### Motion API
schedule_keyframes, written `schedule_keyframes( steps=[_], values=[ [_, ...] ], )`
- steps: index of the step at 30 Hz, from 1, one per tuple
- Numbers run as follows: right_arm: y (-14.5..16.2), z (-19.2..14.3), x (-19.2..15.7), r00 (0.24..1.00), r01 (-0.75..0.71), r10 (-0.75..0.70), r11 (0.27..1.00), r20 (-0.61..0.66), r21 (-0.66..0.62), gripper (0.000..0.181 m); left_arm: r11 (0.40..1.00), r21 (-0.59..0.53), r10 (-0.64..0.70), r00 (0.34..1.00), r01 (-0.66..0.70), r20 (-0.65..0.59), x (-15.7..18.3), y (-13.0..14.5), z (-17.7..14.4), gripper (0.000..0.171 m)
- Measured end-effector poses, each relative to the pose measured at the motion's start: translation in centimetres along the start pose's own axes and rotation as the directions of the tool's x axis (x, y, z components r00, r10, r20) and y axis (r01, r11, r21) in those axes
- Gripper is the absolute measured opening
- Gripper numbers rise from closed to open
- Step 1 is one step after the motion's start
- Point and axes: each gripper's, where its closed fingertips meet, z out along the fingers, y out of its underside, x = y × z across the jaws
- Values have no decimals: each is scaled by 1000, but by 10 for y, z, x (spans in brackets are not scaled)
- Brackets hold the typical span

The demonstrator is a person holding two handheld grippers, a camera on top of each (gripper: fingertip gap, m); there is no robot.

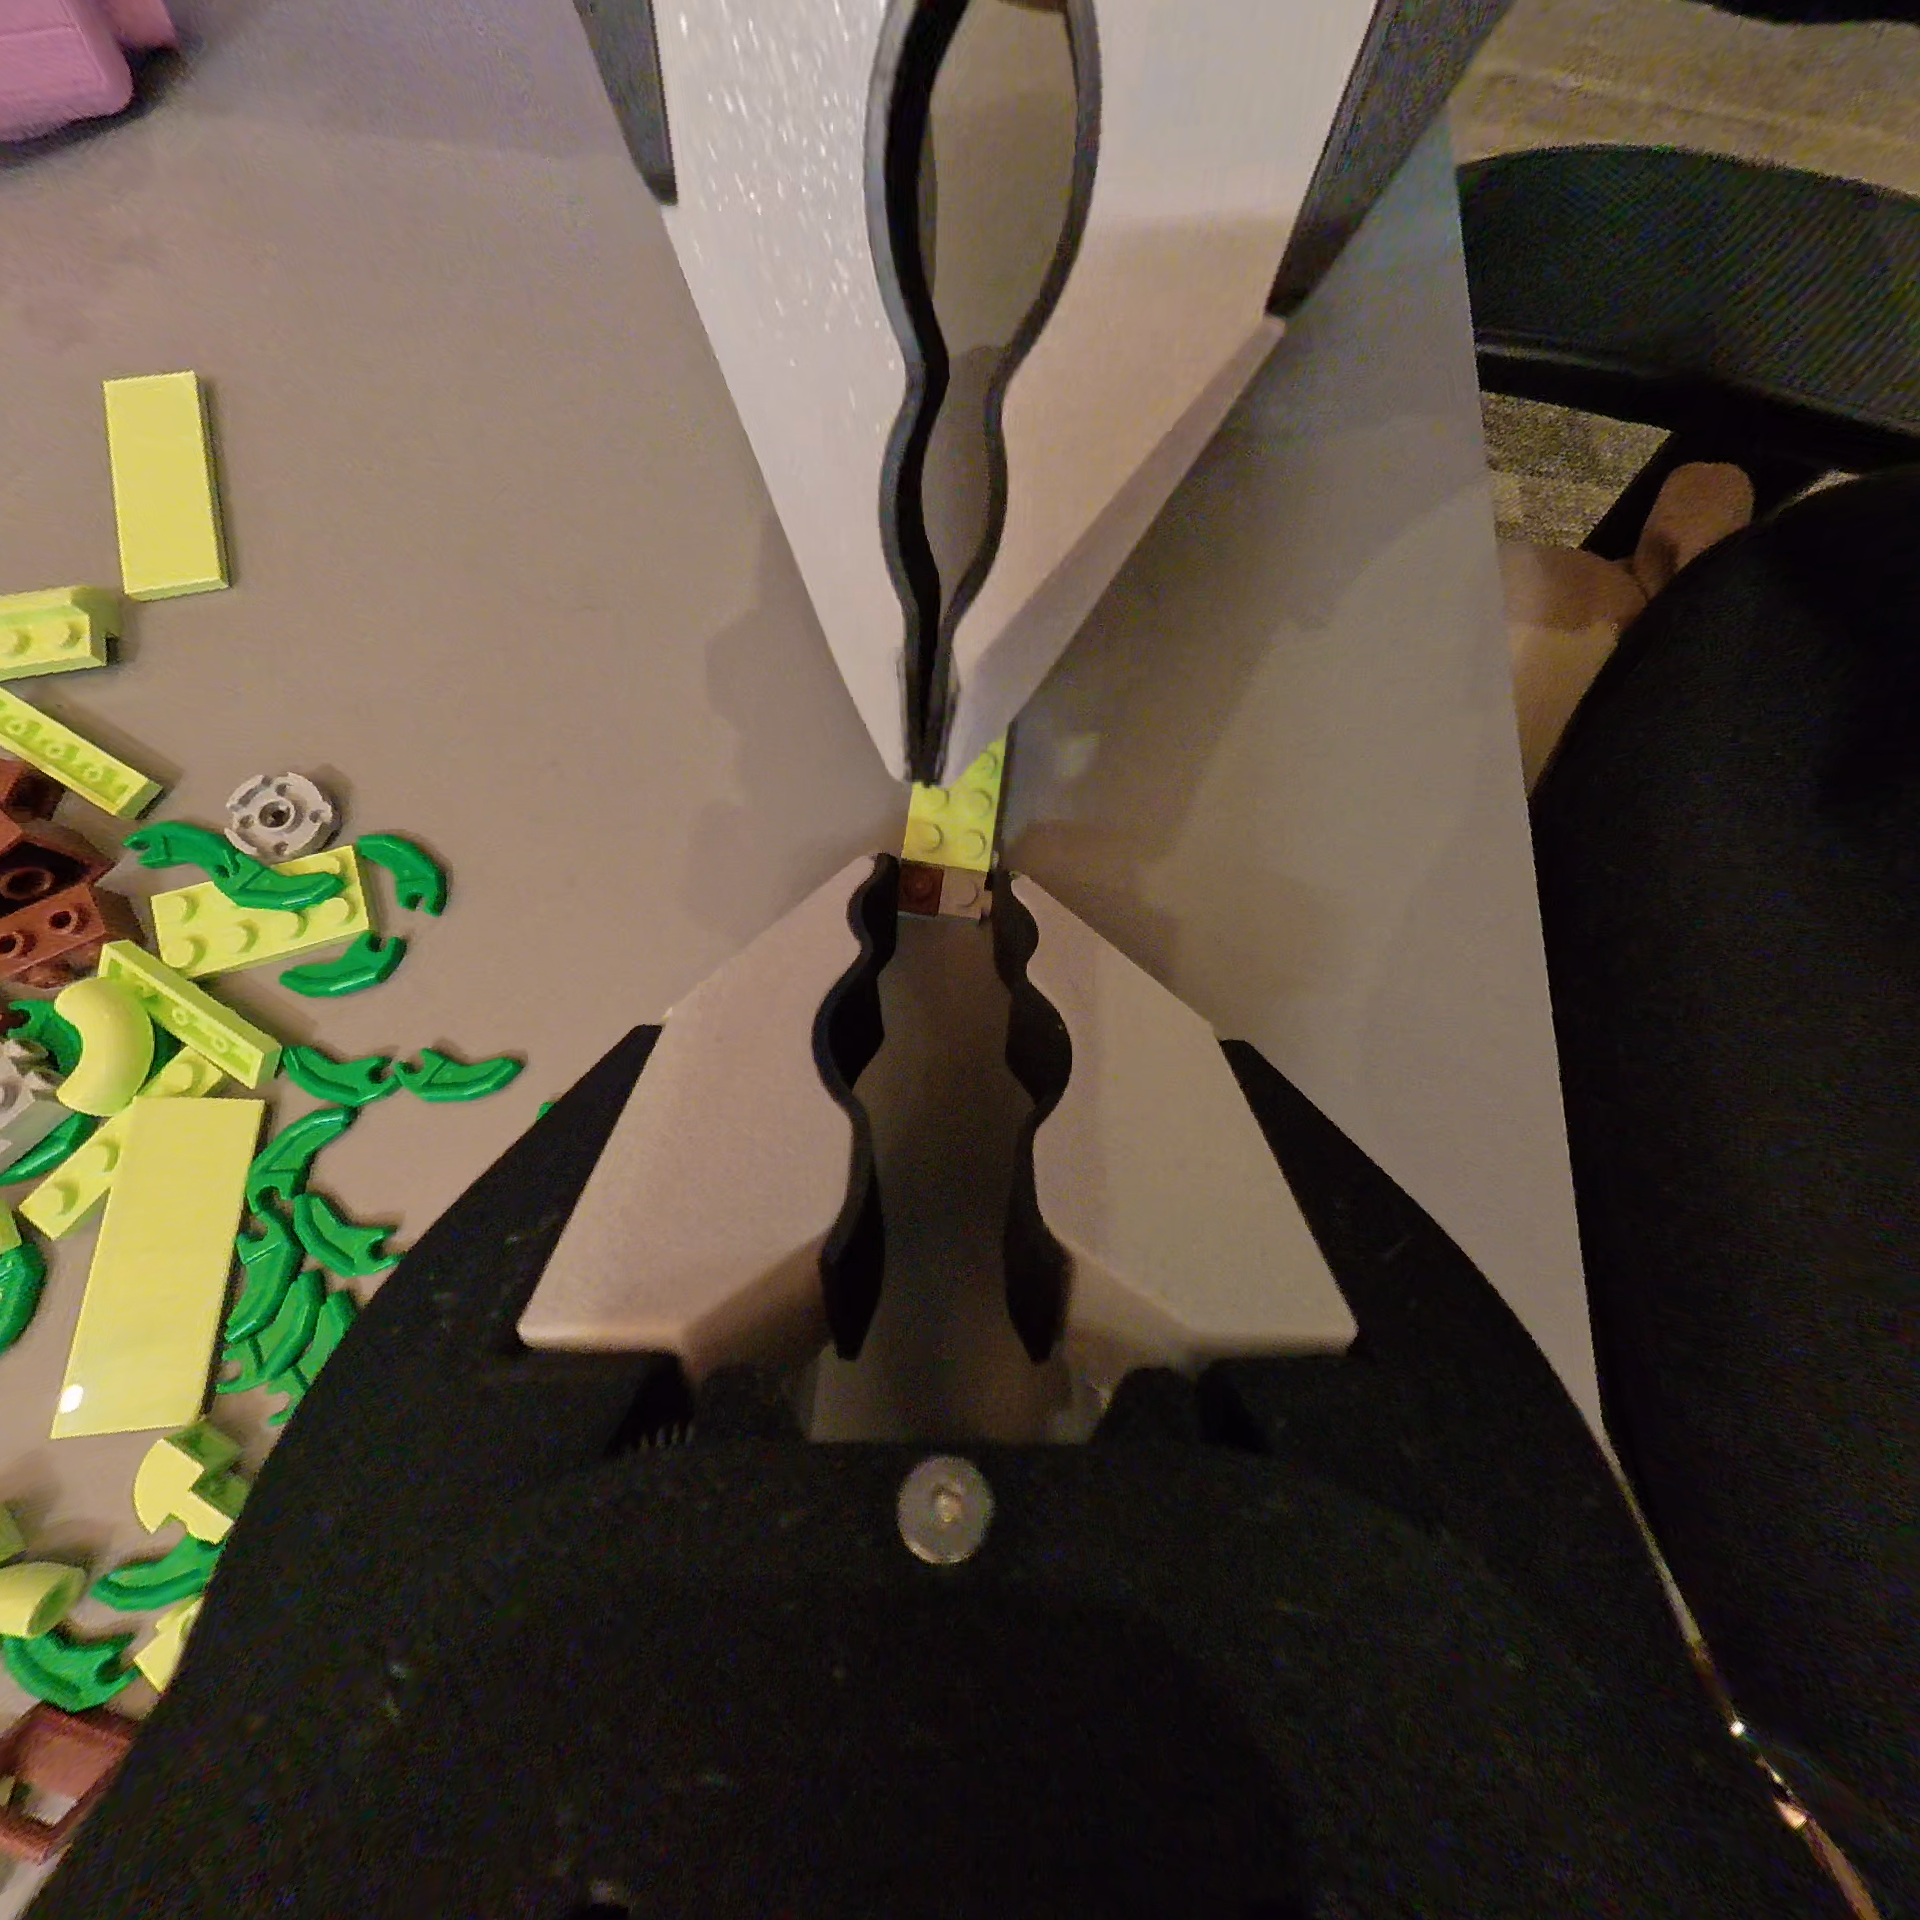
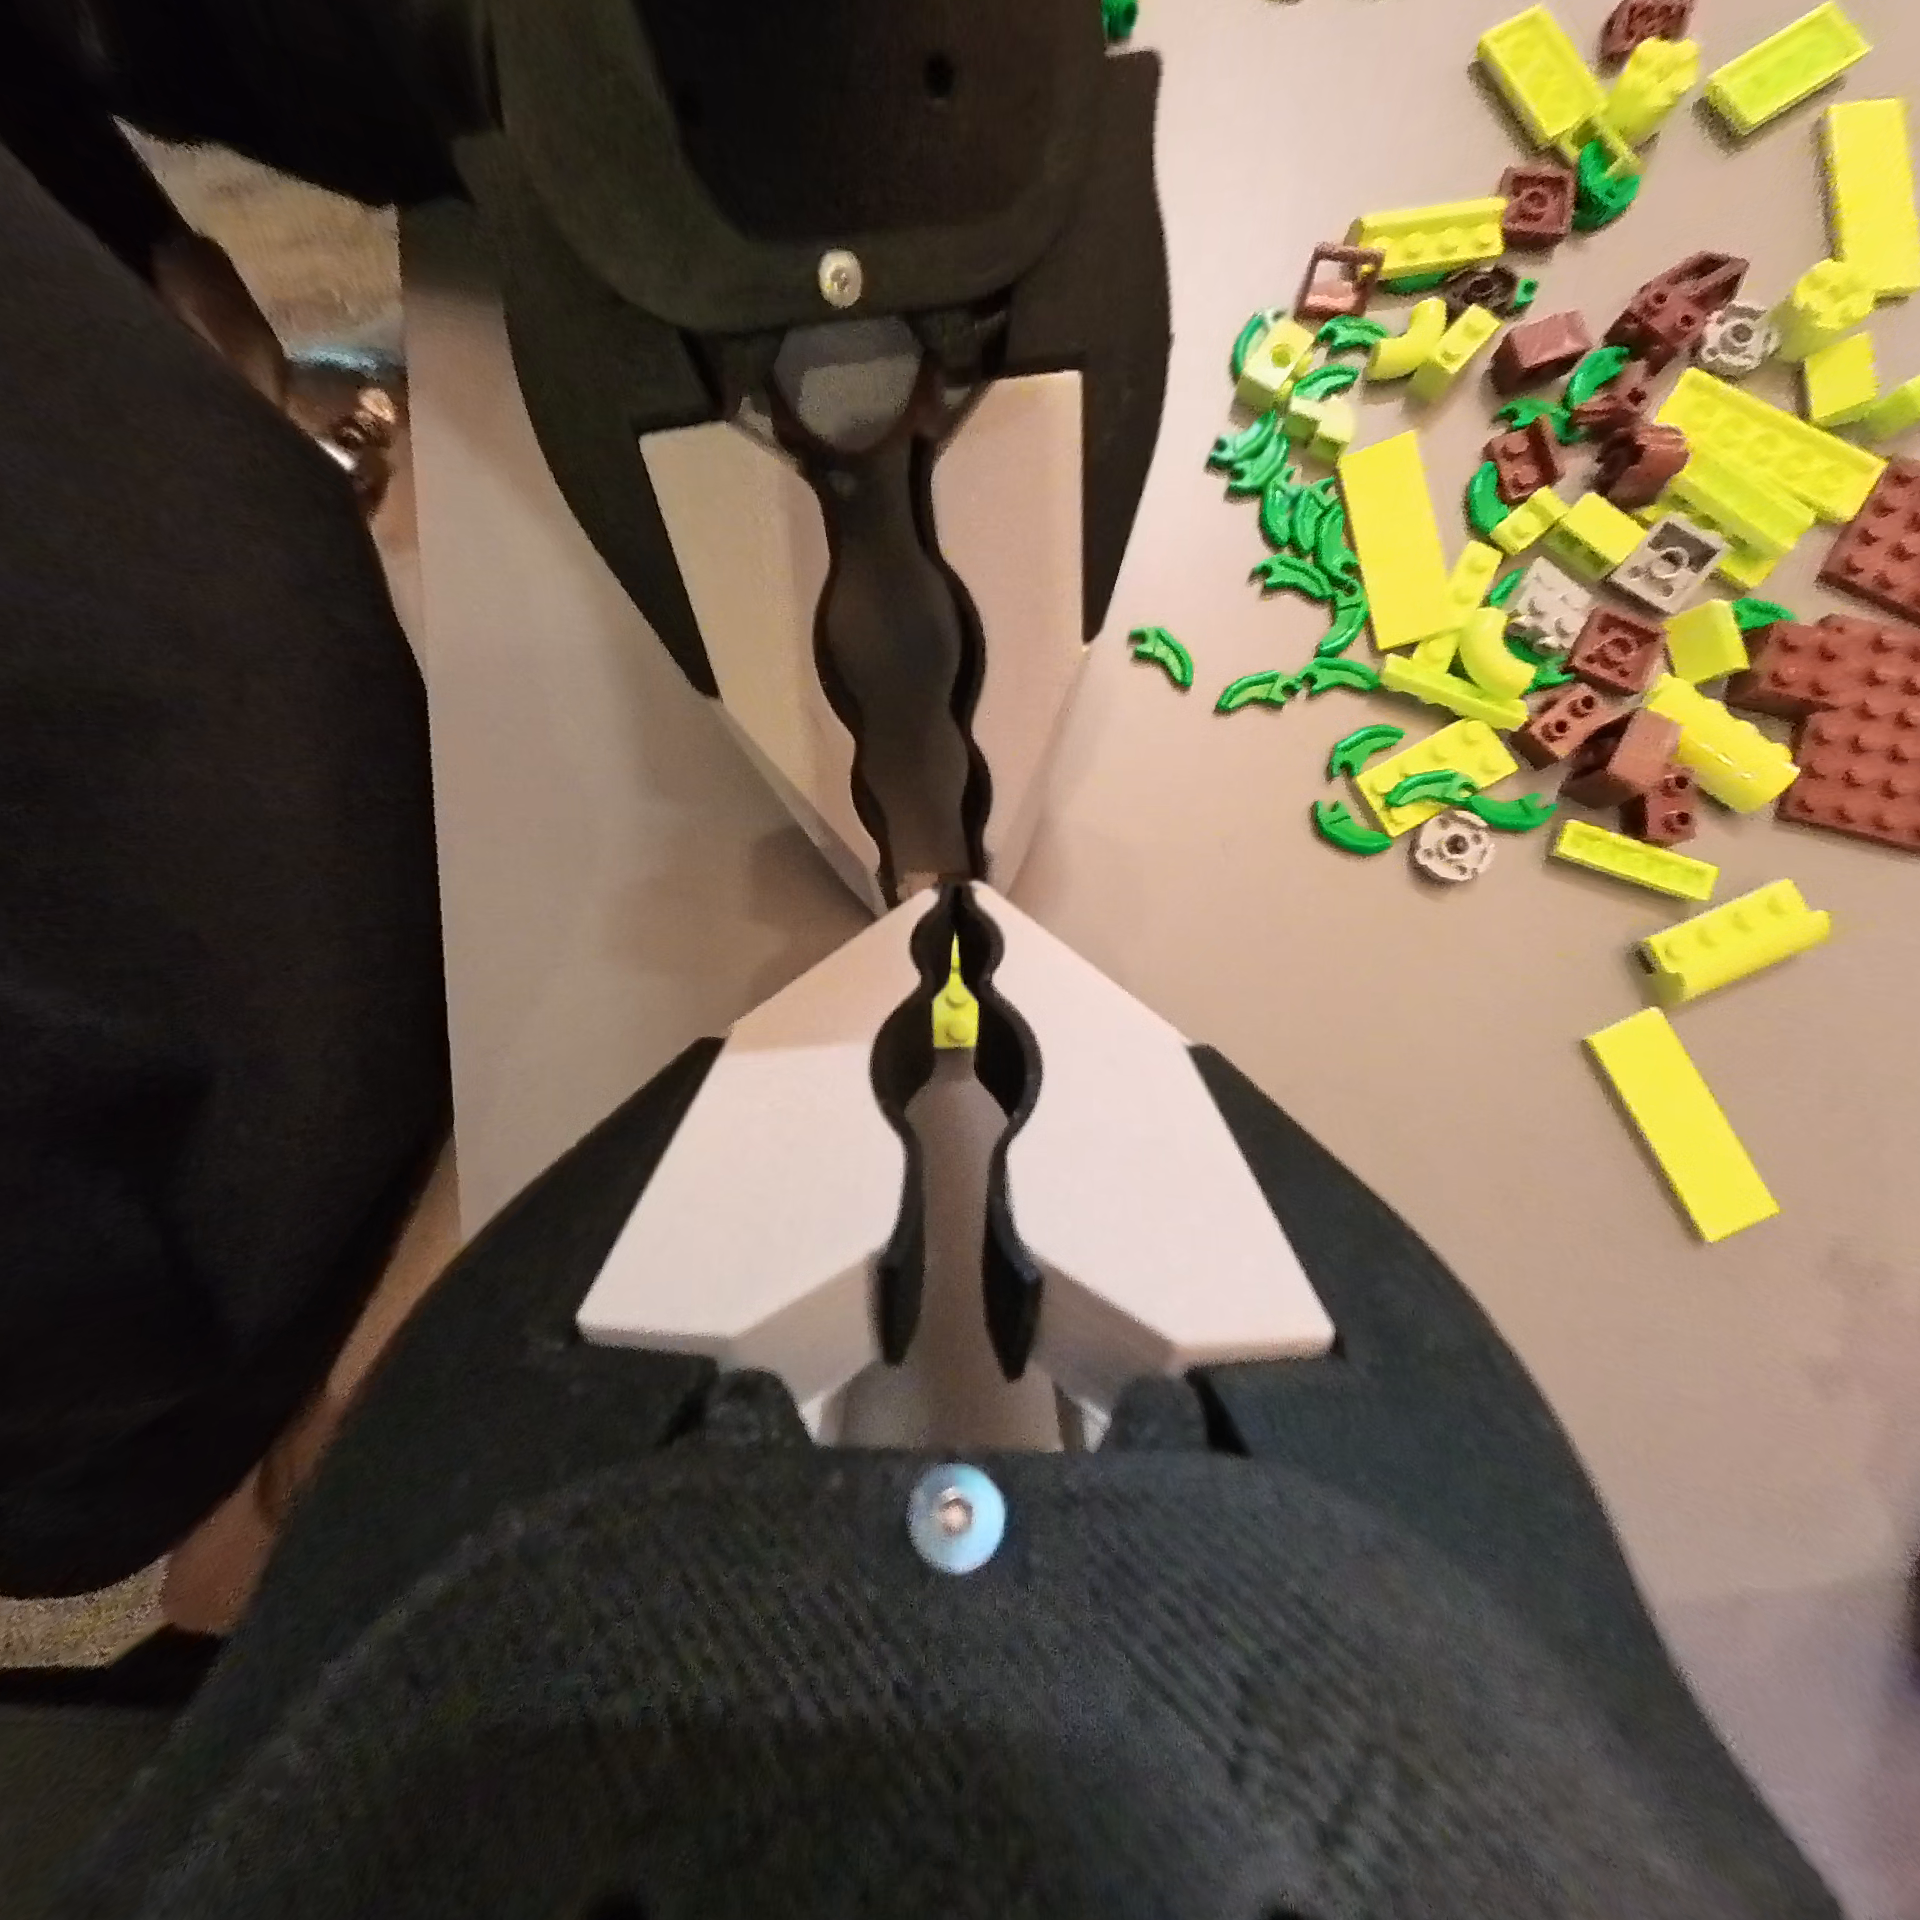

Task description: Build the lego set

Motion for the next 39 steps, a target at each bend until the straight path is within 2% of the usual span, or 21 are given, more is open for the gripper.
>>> schedule_keyframes(
  steps=[3,6,18,20,24,28,31,34,37,39],
  values=[
    [3,5,-2,1000,-24,24,1000,15,-1,0,1000,0,-3,1000,3,-3,0,0,0,16],
    [17,18,0,999,-9,7,998,-33,-67,0,1000,-1,-2,1000,2,-3,0,0,0,16],
    [16,15,6,992,1,-7,999,-127,-43,0,1000,-1,-12,1000,12,-8,0,0,0,16],
    [10,6,14,984,8,-5,1000,-181,14,0,1000,0,-8,1000,8,3,-1,0,0,16],
    [-1,-12,26,973,-63,100,982,-208,181,0,1000,9,-23,999,22,34,-6,-1,-1,15],
    [9,-8,35,959,-100,150,973,-240,208,0,999,8,-51,999,51,20,-7,-1,-1,16],
    [14,-7,50,934,-109,196,953,-298,284,0,999,14,-48,999,47,8,-6,-1,-2,30],
    [13,-14,60,918,-176,298,898,-262,404,0,996,71,-48,999,47,0,-6,-4,-11,36],
    [16,-21,59,920,-150,282,894,-271,422,0,988,151,-49,994,34,101,-29,-3,-36,36],
    [16,-22,59,923,-160,288,890,-255,426,0,978,194,-115,972,75,203,-60,3,-61,36]
  ],
)
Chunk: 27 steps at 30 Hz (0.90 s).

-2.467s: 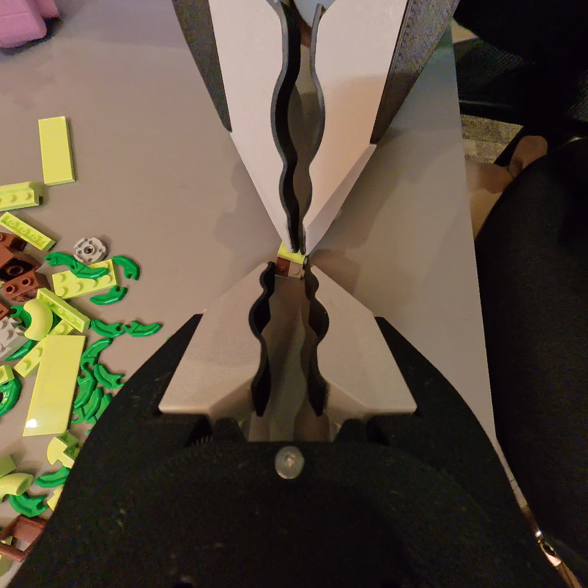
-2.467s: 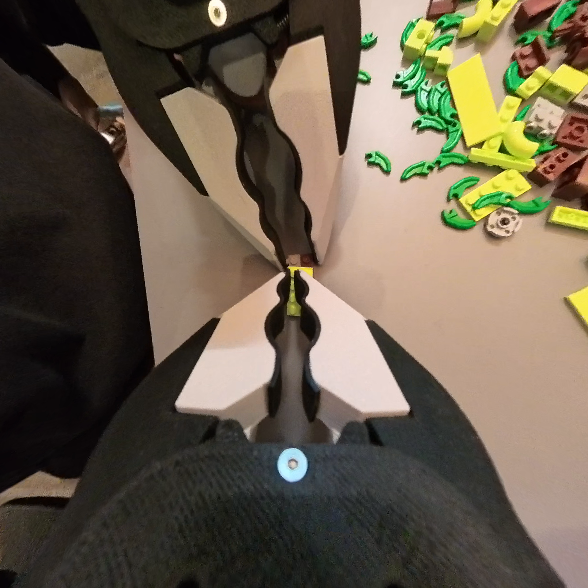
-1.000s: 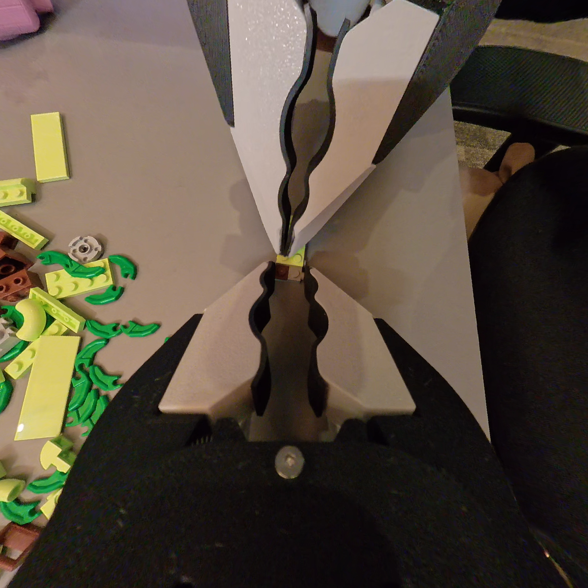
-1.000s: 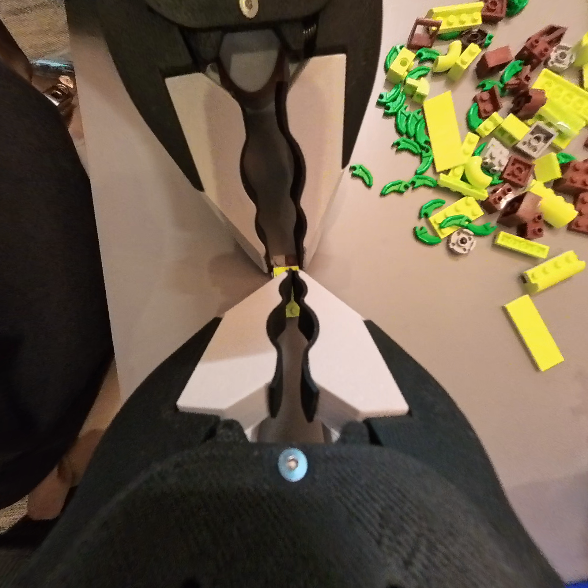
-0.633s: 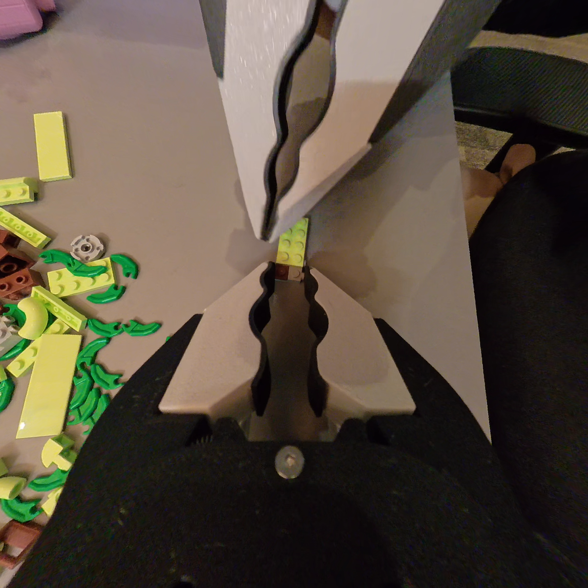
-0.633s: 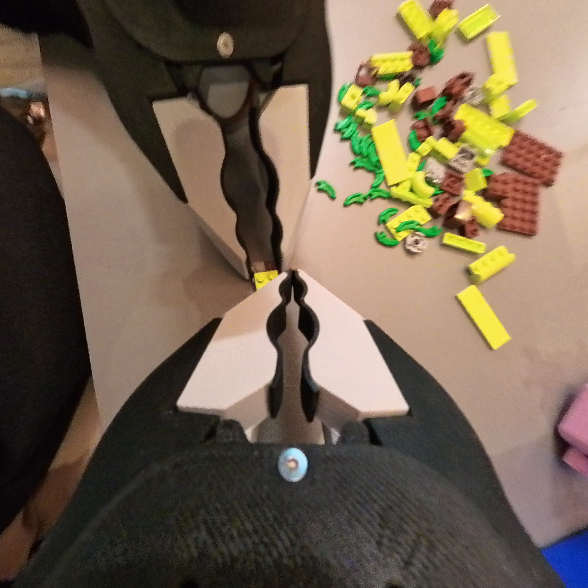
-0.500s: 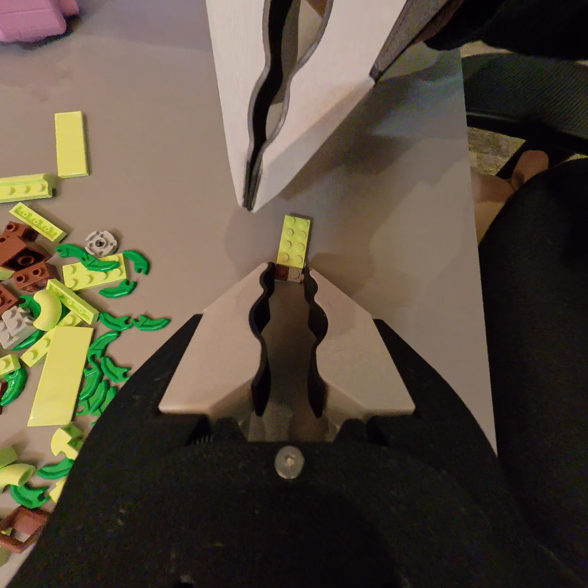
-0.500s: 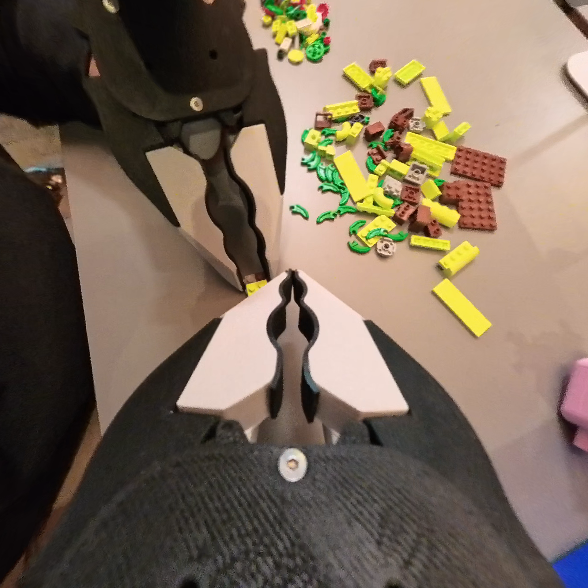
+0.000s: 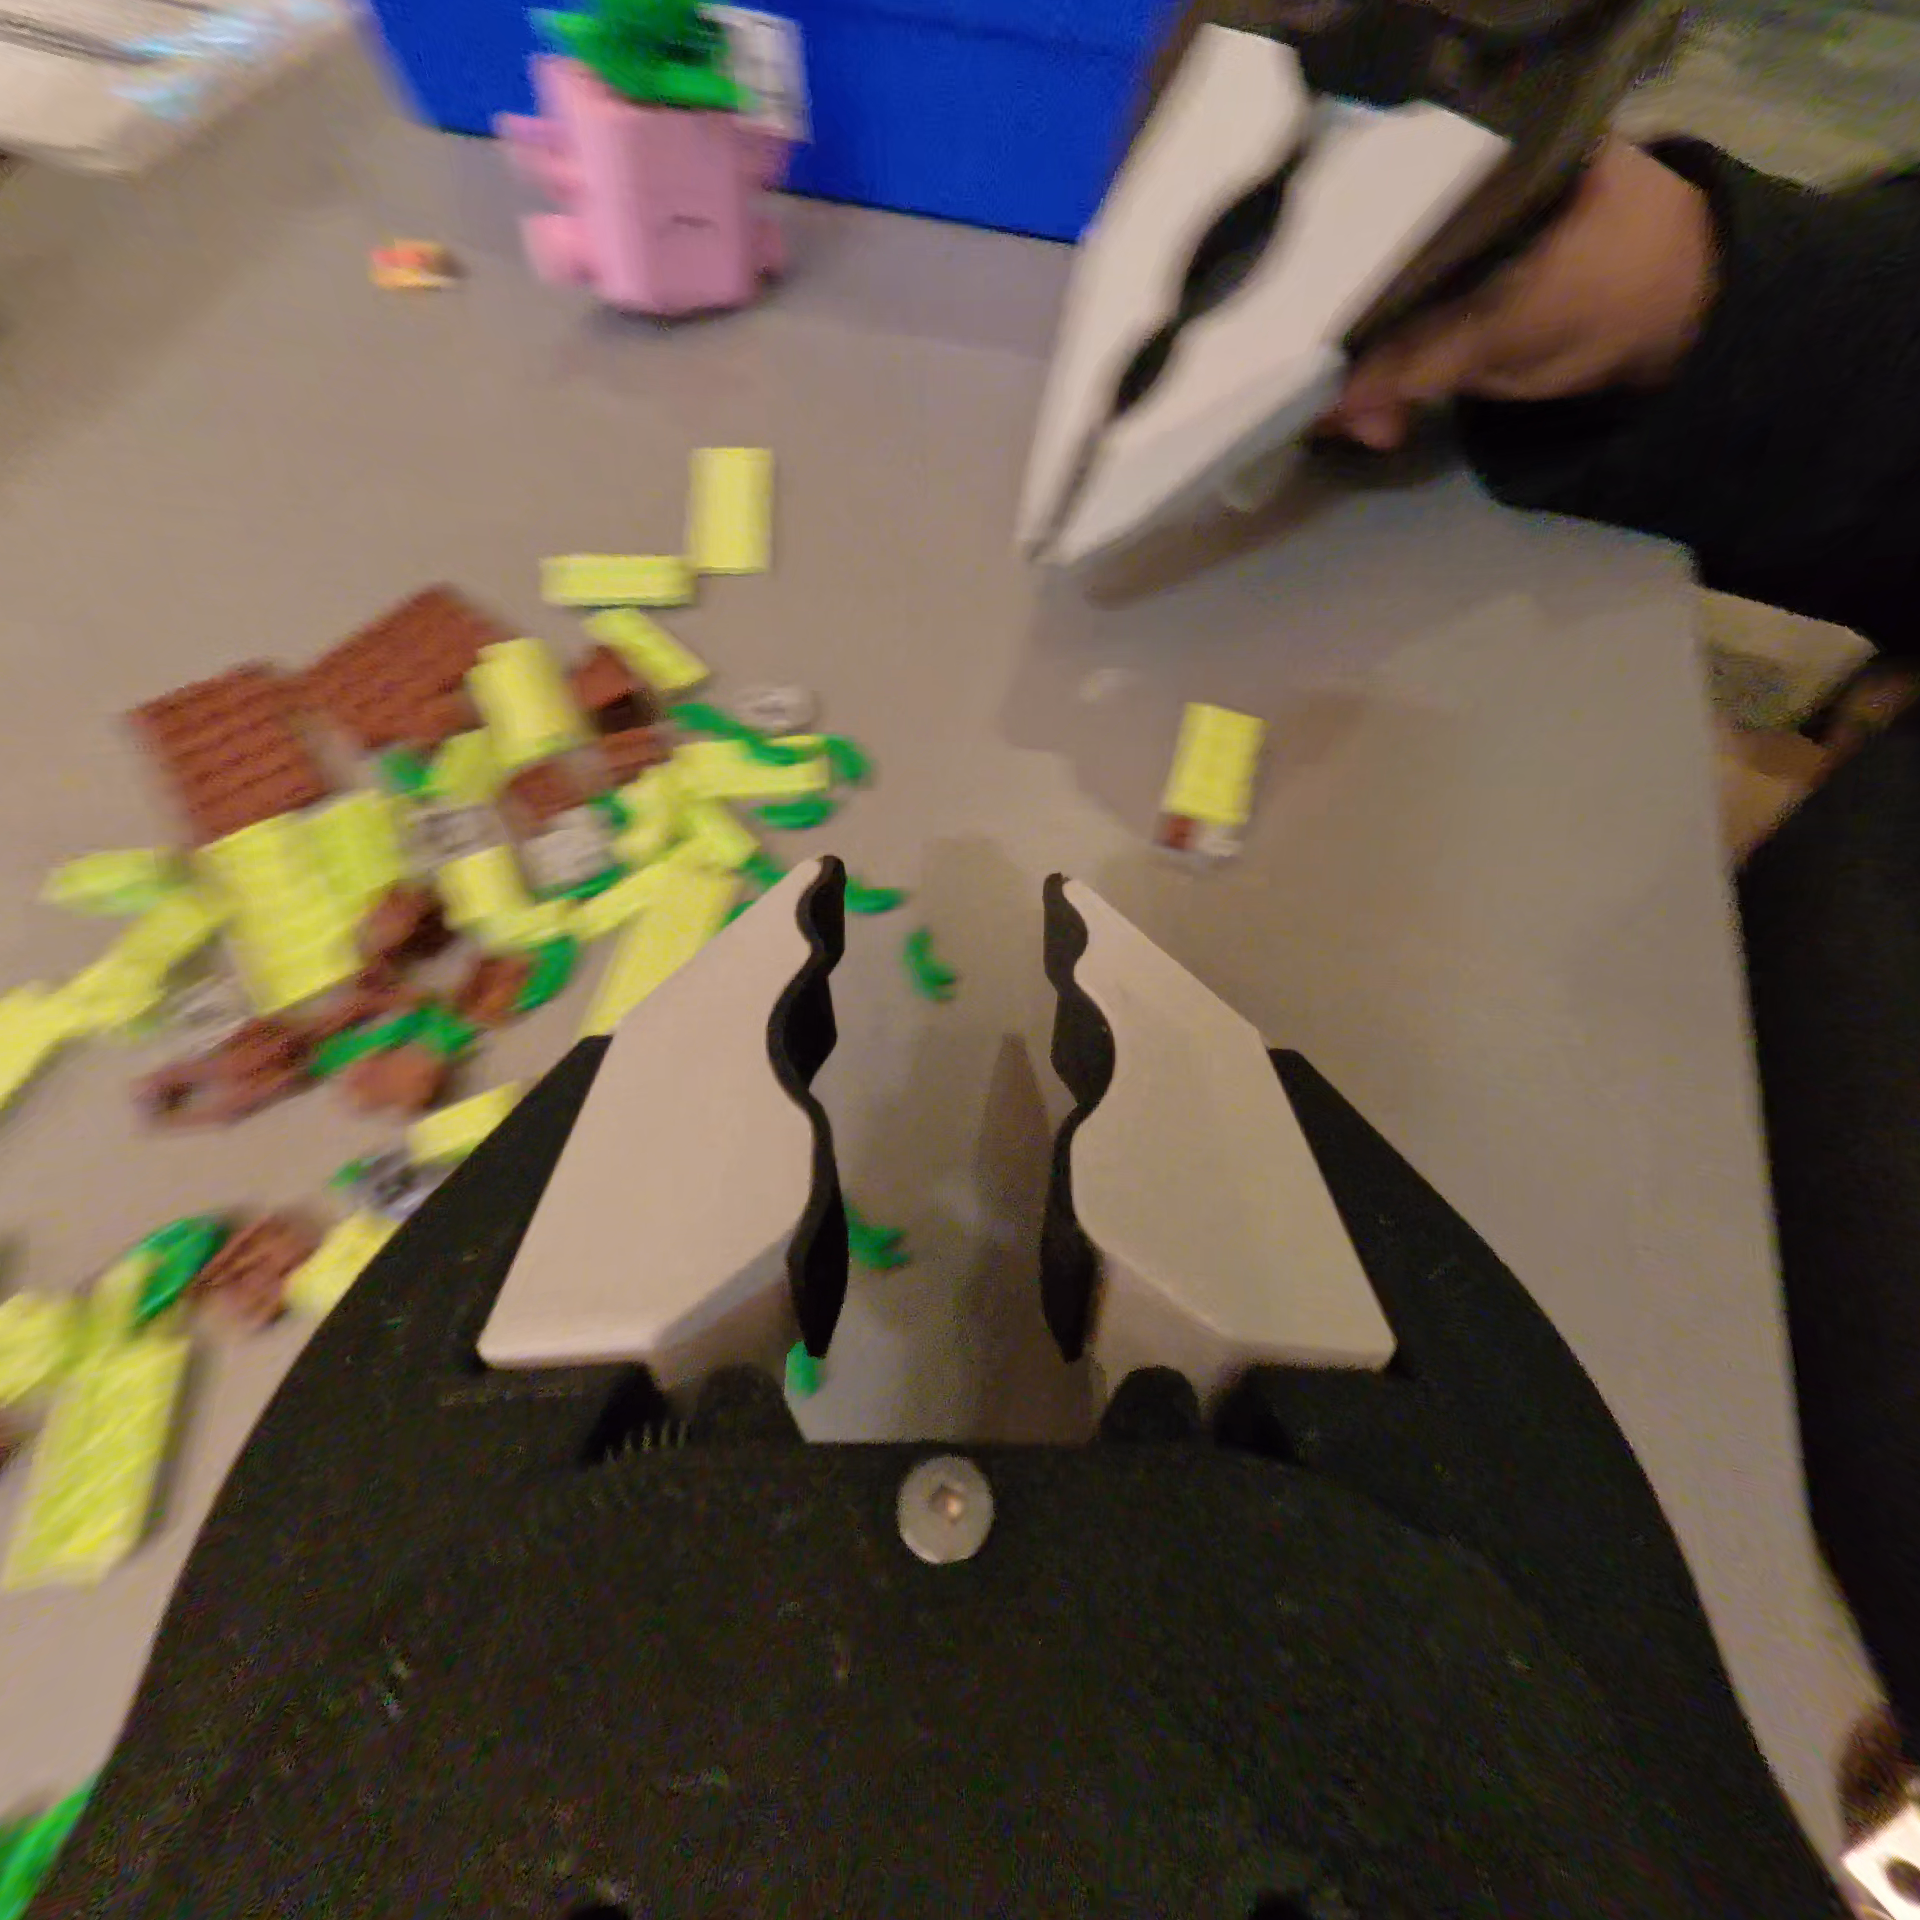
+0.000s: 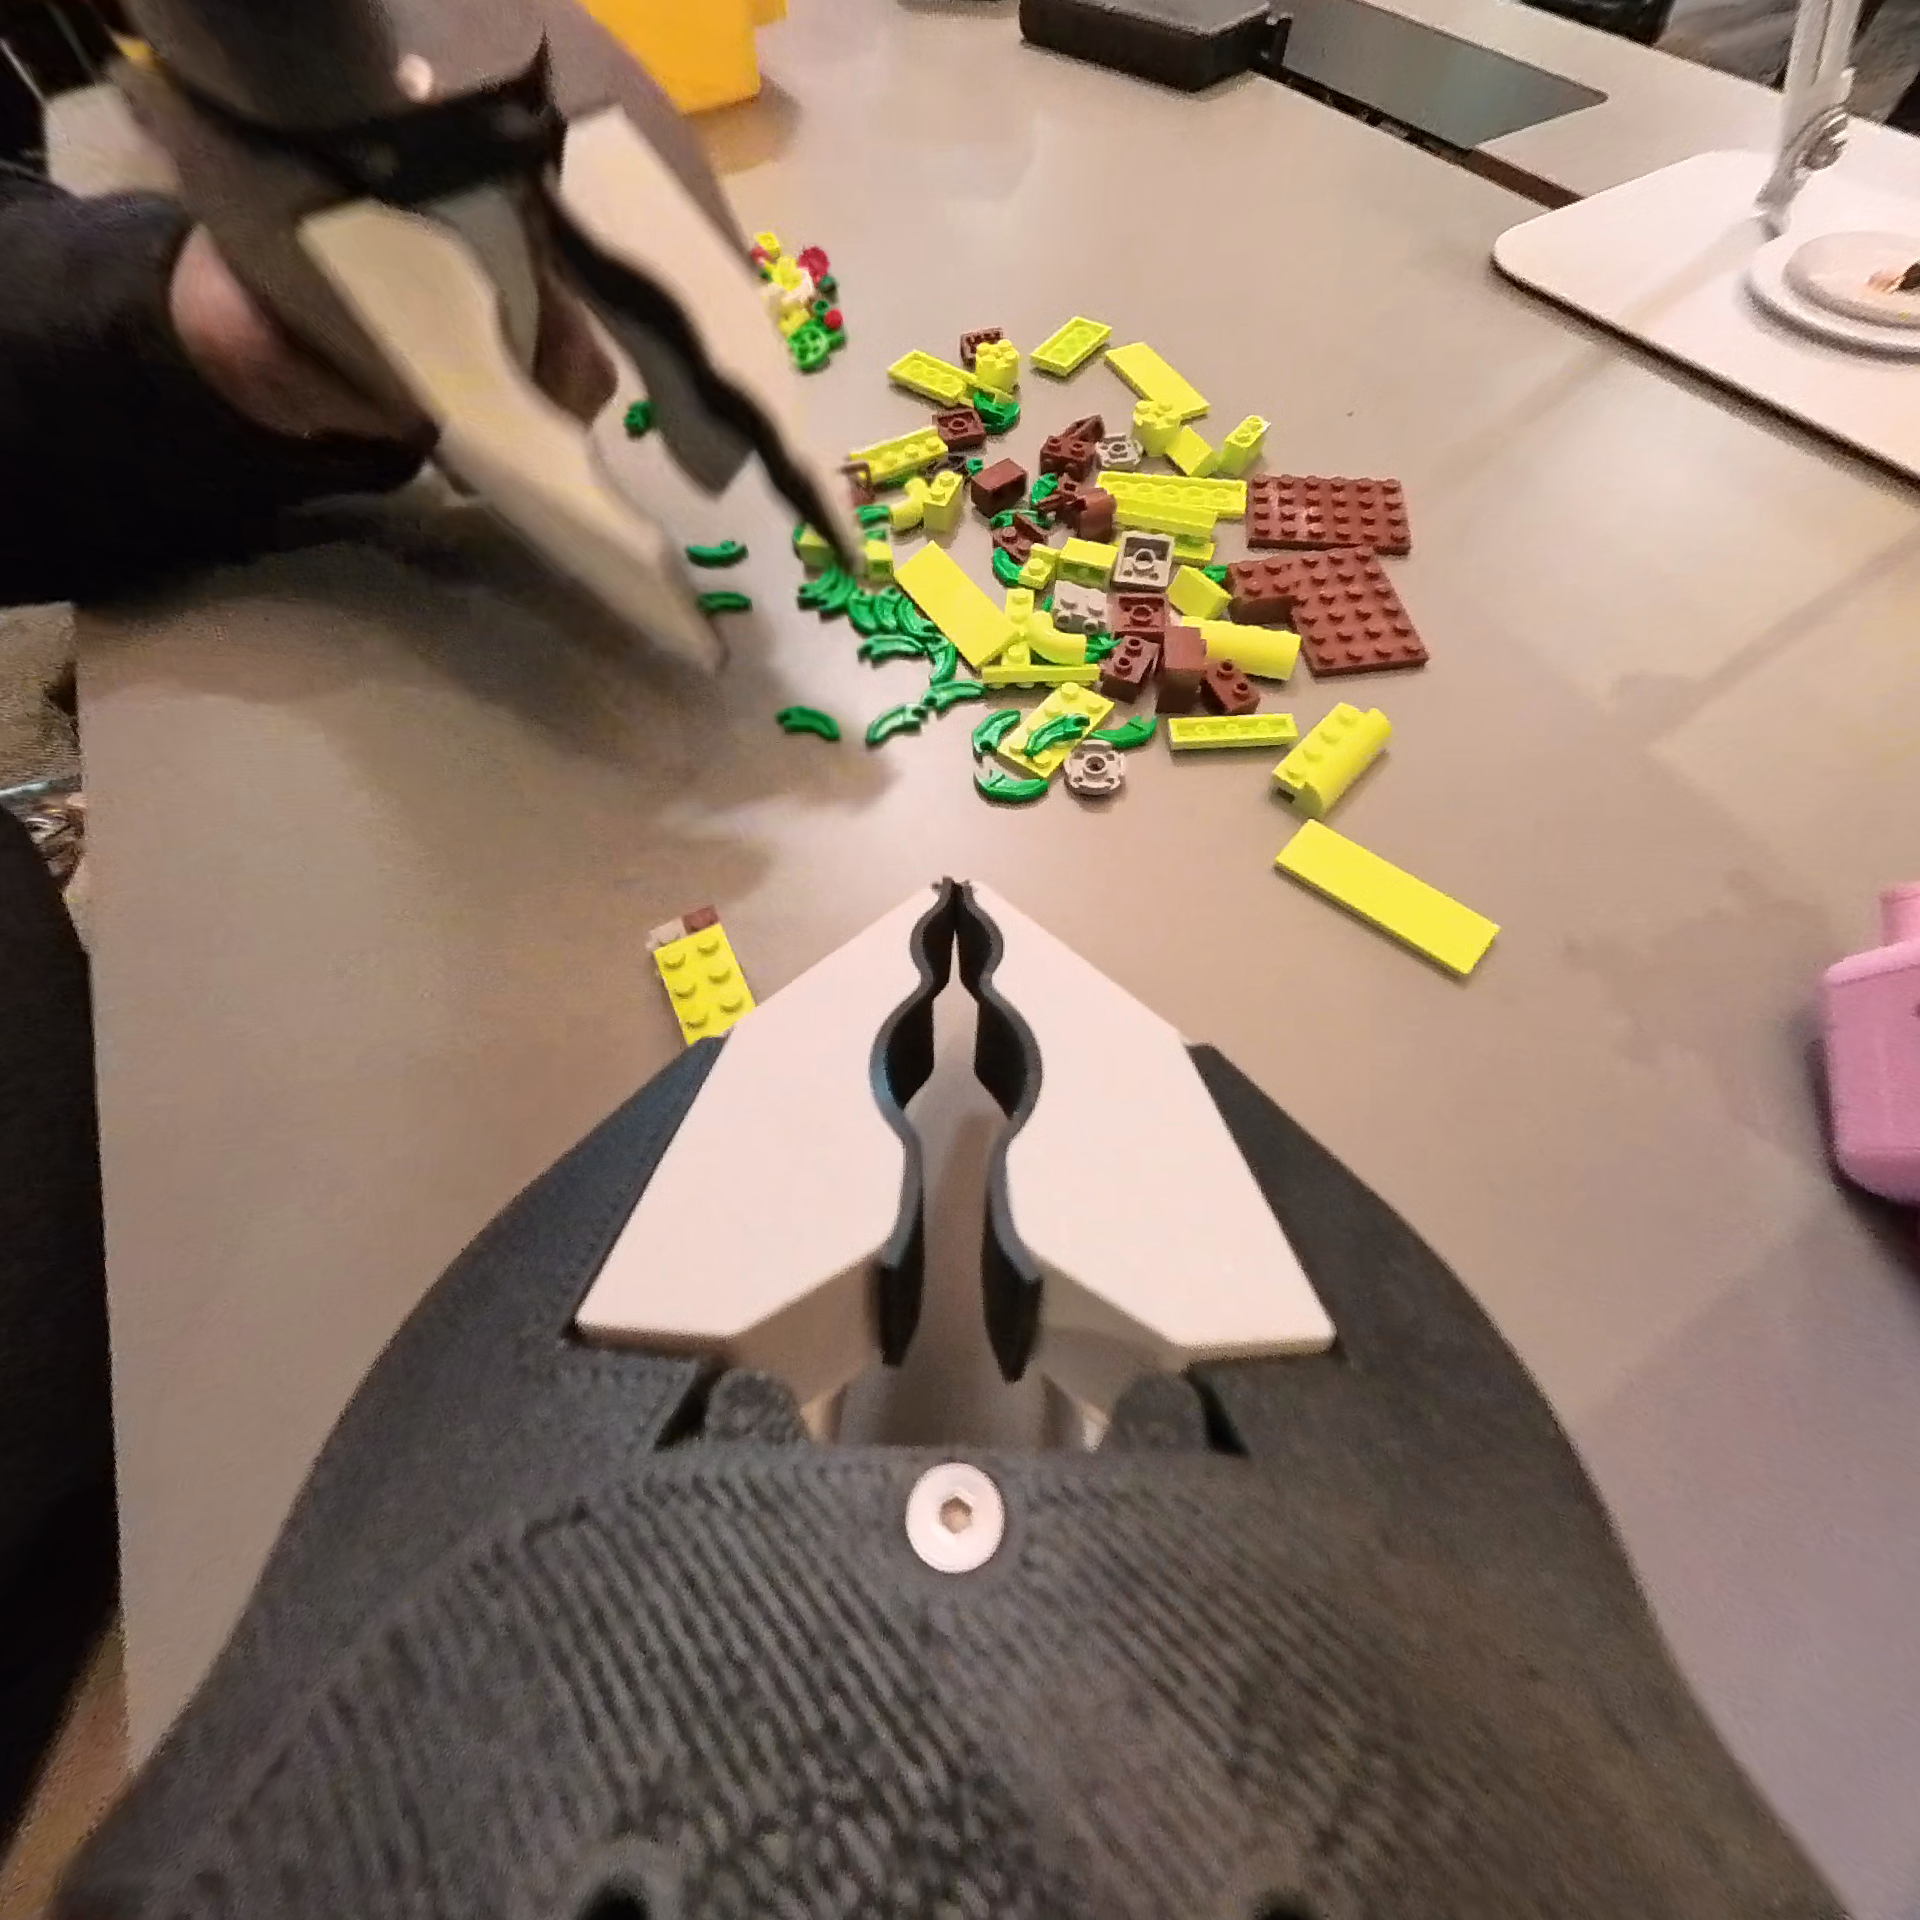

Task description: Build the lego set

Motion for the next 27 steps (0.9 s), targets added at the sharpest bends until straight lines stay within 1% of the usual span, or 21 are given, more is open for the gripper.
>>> schedule_keyframes(
  steps=[2,4,5,7,10,12,15,17,20,24,27],
  values=[
    [2,1,0,1000,-4,4,1000,2,-12,0,993,57,-107,988,101,115,-41,-1,-24,36],
    [4,3,0,1000,4,-4,1000,-1,-30,0,973,124,-219,952,196,213,-77,1,-51,36],
    [5,4,-1,1000,7,-7,999,-1,-42,0,963,137,-262,923,231,283,-95,7,-64,34],
    [9,7,-1,1000,12,-12,998,0,-67,0,955,113,-297,869,275,395,-119,26,-81,31],
    [10,8,-1,1000,6,-5,997,6,-81,0,947,41,-299,831,317,469,-131,52,-87,28],
    [10,8,-1,1000,-5,6,997,9,-76,0,942,19,-300,812,336,501,-137,61,-87,25],
    [9,7,0,1000,-25,26,997,17,-72,0,929,5,-319,796,369,514,-141,70,-85,22],
    [10,8,1,999,-35,37,996,23,-79,0,926,-4,-320,789,378,524,-144,73,-85,22],
    [13,10,1,999,-40,43,994,24,-98,0,928,-17,-312,802,371,510,-144,72,-78,23],
    [14,12,1,999,-41,44,993,28,-109,0,924,-109,-255,802,367,541,-147,80,-71,26],
    [14,11,1,999,-39,42,994,28,-106,0,919,-96,-278,801,383,530,-146,79,-69,25]
  ],
)
